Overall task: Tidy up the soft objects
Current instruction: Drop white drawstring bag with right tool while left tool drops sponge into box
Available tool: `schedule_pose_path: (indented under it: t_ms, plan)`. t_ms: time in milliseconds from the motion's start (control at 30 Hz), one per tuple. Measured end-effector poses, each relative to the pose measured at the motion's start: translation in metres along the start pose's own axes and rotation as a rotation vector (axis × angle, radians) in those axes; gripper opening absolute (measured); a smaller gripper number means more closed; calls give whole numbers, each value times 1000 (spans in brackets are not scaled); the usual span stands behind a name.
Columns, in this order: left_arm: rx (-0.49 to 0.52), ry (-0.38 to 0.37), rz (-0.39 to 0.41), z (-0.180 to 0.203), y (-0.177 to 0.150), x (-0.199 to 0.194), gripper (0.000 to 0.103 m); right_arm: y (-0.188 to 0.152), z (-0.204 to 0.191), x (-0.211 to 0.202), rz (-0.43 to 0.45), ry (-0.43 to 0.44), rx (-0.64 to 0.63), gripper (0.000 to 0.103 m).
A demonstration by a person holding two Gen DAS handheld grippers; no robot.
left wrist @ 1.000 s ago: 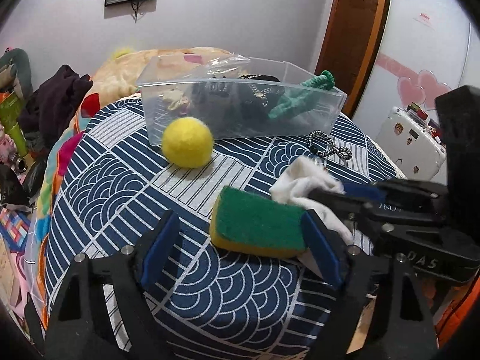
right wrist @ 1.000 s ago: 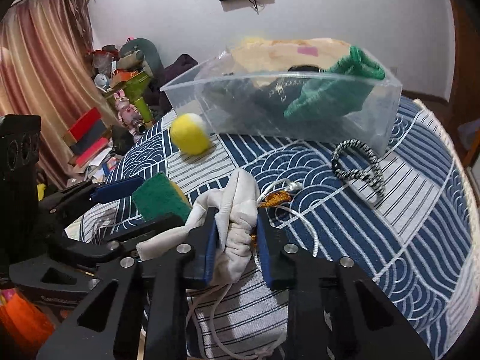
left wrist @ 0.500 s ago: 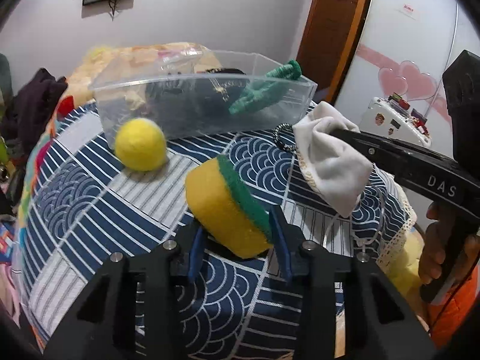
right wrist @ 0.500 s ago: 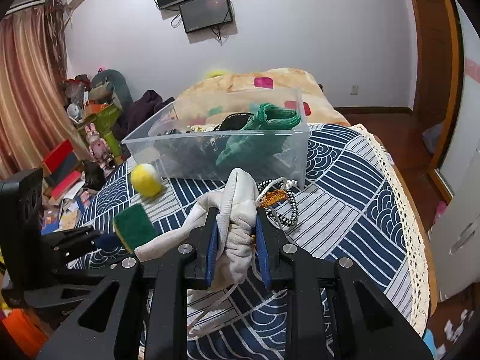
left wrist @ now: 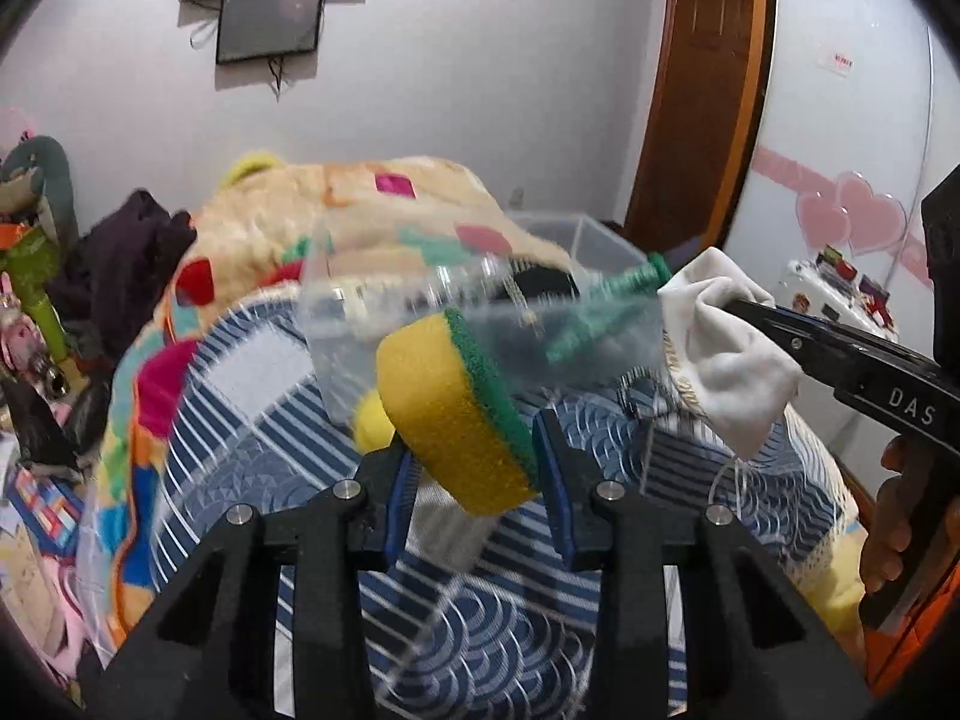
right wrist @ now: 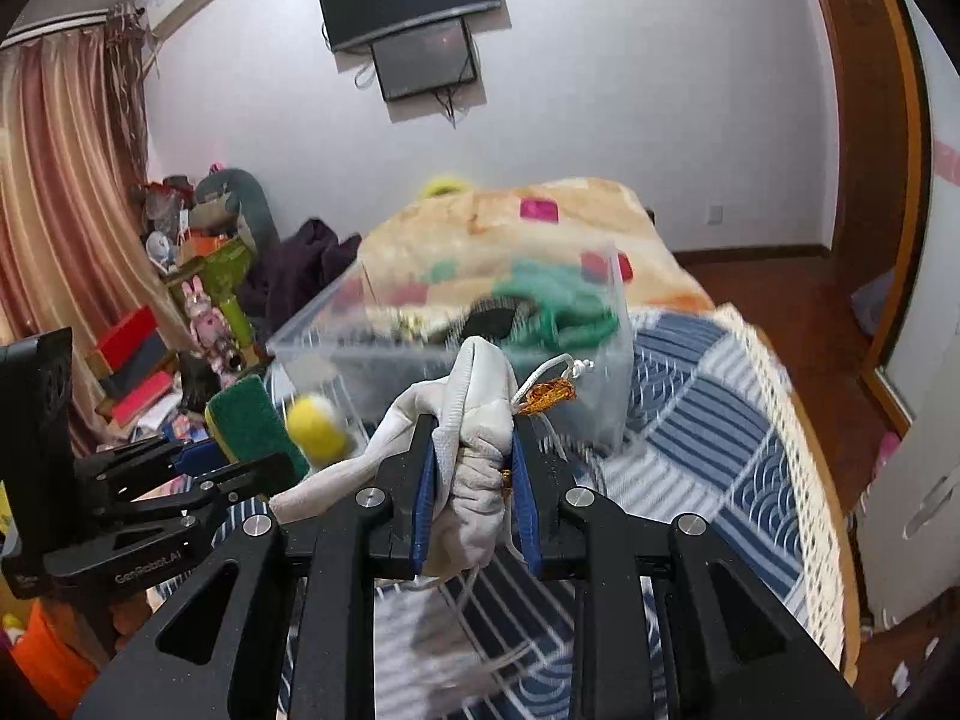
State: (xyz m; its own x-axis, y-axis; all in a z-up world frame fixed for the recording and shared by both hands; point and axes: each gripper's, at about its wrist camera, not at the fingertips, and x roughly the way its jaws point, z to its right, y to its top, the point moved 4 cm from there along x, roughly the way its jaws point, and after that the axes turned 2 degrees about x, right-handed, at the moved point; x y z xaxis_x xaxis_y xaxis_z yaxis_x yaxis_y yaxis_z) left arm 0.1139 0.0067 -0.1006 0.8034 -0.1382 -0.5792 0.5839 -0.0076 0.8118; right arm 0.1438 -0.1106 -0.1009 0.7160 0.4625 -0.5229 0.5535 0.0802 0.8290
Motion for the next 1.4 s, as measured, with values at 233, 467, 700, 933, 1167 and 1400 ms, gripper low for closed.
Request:
schedule_pose_path:
  t_ms: [233,467,700,933,1167,1400]
  plan:
    - [18,30,102,-12,45,-7,37,36,-12,3,83,-8,-34,21]
    - [21,72,130,-22,75,14,37,70,-20,16,149,-37,-82,21]
    - [24,88,81,-31,90,51,37,84,-29,49,130,-90,-151,21]
    - [23,51,-49,-33,90,95,37,76,-26,91,15,-79,-161,22]
    - [58,50,-142,-28,77,125,37,64,-17,113,-98,-95,-170,26]
    - [47,76,-132,-31,75,122,57,54,-4,116,-174,-120,-181,36]
